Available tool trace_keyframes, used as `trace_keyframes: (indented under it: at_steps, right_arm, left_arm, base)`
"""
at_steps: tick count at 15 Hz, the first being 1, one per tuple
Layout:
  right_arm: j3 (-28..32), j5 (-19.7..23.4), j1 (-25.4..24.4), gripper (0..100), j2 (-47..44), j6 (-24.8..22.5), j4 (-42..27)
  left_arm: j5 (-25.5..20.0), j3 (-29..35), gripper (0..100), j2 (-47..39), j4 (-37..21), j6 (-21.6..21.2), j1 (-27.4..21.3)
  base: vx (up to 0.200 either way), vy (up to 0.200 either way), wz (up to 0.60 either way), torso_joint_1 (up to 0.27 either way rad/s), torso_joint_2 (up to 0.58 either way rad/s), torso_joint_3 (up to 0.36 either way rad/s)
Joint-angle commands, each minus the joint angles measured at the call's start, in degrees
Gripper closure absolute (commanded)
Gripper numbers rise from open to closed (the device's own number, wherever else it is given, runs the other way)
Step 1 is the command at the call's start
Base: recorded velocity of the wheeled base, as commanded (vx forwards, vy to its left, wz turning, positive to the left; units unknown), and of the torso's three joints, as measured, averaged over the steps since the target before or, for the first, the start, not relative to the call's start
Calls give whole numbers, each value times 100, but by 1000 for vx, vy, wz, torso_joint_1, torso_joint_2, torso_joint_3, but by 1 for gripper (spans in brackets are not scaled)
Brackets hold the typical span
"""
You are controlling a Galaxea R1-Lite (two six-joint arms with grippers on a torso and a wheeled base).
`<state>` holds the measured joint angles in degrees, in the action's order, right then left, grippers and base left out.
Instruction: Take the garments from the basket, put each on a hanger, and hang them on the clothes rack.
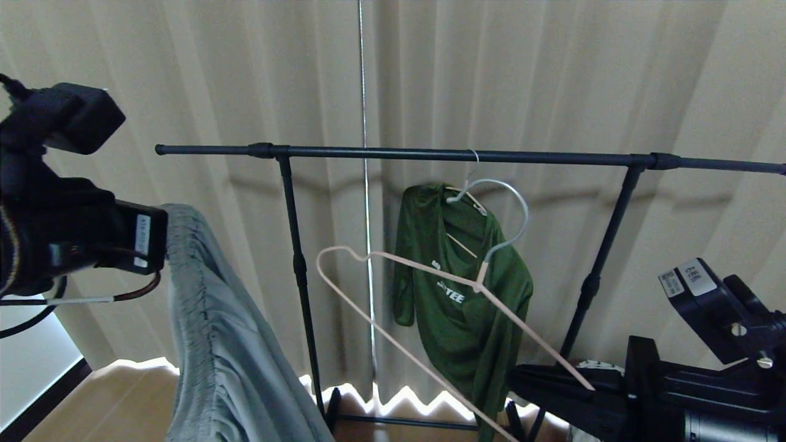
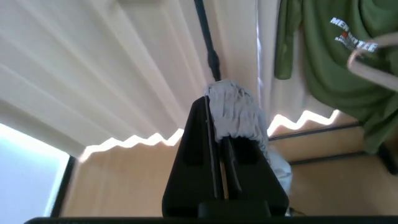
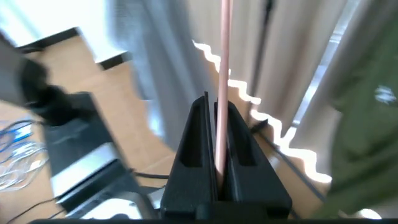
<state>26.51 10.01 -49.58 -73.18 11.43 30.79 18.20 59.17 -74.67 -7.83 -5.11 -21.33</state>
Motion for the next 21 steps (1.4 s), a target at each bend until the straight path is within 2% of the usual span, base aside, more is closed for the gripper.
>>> trace_keyframes:
  at_steps: [1,2,4,7,14,16,18,19,20,21]
  right_arm:
    - [38,1,-491,100,-337,17,296]
    - [47,1,-650,100,-390,105,427]
    - [108,1,-817,100,-495,377,542]
    - [179,1,-1001,100,-610,456,621]
    - [495,-43,-1036,100,-1058,491,647]
    - [609,-131,-1001,100,-1410,500,946]
    - [794,-447,-896,100,-1911,491,1386]
    - [838,-517,-878,100,-1972,491,1429]
    - [1040,-807,-834,100,-2271,526,1526]
    - [1128,-851,-834,100,-2368,535,1526]
  left_arm:
    - [544,314,100,-777,36,282,-292]
    - [808,349,100,-909,62,317,-336]
    - [1045,349,100,-980,132,300,-389]
    - [1054,349,100,-1006,141,282,-398]
    - [1168,332,100,-971,141,194,-407]
    - [1335,279,100,-892,141,71,-407]
    - [1388,217,100,-839,132,19,-407]
    - [1388,200,100,-830,123,10,-407]
    - [1432,138,100,-786,123,-17,-407]
    - [1537,77,100,-769,150,-17,-407]
  base:
    - [0,0,0,0,0,0]
    - [0,0,0,0,0,0]
    - [0,0,0,0,0,0]
    - [0,0,0,0,0,0]
    - [0,0,0,0,0,0]
    - [0,0,0,0,0,0]
    - [0,0,0,0,0,0]
    - [0,0,0,0,0,0]
    - [0,0,0,0,0,0]
    - [0,0,0,0,0,0]
